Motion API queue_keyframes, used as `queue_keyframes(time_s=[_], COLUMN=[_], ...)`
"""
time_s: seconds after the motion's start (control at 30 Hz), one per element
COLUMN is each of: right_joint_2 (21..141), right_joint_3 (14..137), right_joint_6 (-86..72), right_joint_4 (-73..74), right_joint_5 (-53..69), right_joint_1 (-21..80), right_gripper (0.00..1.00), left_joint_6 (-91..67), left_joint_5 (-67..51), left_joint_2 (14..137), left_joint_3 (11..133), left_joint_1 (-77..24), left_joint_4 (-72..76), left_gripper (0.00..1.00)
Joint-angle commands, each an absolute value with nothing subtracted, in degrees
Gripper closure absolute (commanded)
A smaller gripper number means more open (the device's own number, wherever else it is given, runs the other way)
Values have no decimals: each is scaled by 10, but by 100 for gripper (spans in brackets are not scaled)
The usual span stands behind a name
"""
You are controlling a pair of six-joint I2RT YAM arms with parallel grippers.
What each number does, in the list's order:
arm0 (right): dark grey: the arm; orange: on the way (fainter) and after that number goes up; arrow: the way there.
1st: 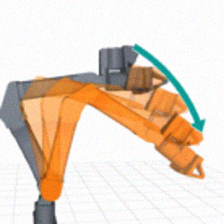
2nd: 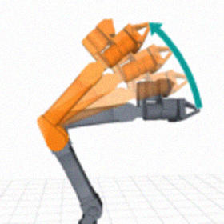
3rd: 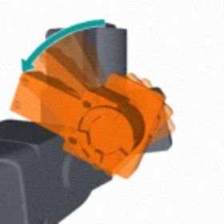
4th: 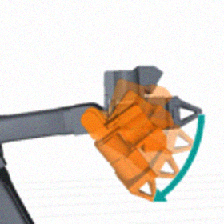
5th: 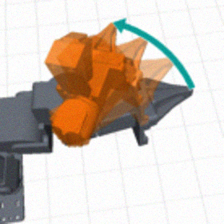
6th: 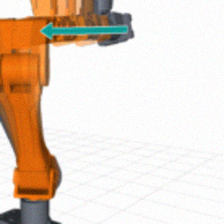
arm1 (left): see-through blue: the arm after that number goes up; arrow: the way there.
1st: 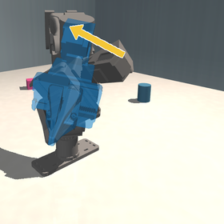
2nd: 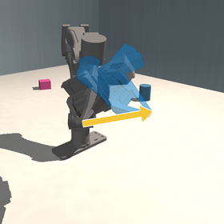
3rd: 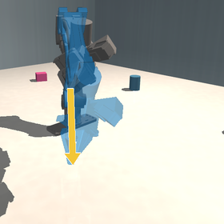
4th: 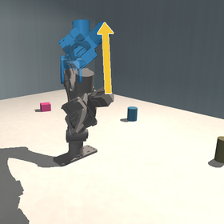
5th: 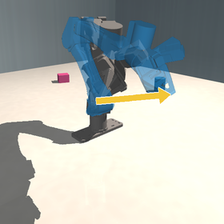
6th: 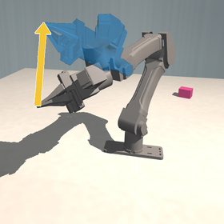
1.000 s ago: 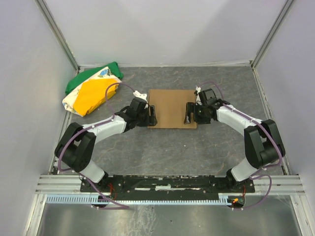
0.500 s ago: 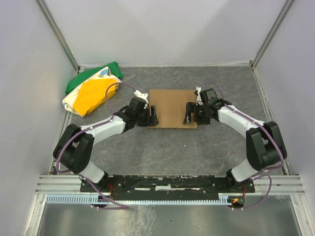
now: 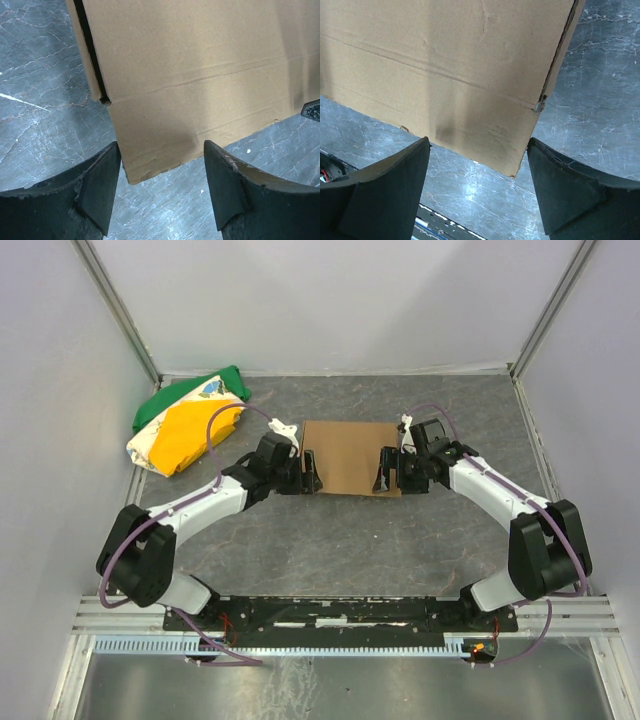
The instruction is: Fold the paper box
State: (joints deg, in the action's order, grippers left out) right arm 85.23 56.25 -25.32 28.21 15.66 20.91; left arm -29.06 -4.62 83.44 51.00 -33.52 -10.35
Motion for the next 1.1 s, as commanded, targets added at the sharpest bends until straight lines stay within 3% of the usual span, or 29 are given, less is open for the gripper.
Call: queue_keyframes(time_s=[0.0,1.07], right_joint_2=[846,884], right_joint_3=[581,577], right_joint_6=[-250,-238], right_joint_4=[287,268], right_joint_5=[156,139], right_joint_1=[211,215], right_gripper=[14,17], left_joint_6=[-302,-266], left_joint_5=[-43,6], left_joint_2=[841,881], left_joint_3=[536,558], left_joint_1=[-339,-340], left_joint_4=[-111,-152], left_gripper=[27,28])
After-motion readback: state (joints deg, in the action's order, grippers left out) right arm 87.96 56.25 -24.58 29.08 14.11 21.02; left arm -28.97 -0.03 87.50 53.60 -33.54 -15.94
